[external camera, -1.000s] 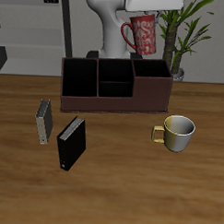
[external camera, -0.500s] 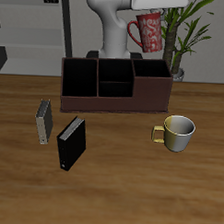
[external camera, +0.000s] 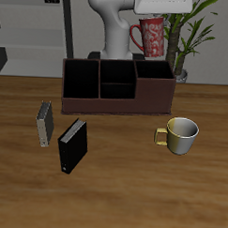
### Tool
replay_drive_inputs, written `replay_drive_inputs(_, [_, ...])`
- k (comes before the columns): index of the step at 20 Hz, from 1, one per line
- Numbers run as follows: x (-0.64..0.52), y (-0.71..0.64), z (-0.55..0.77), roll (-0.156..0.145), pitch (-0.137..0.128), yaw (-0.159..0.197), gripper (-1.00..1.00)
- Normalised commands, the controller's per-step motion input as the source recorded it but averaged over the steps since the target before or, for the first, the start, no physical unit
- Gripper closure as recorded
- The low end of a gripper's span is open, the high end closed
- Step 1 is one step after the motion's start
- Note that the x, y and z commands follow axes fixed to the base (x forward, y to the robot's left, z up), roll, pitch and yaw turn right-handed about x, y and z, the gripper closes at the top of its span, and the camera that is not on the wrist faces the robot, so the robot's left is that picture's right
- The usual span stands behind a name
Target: Place the red mug into the back desk caddy's right compartment
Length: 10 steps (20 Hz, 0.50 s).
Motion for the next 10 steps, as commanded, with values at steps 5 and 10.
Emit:
replay_drive_inputs(5, [0.09, 0.02, -0.15, -0.013, 0.024, -0.028, 1.00])
replay_drive_inputs(10, [0.08, 0.09, -0.07, -0.001, 0.020, -0.033, 1.00])
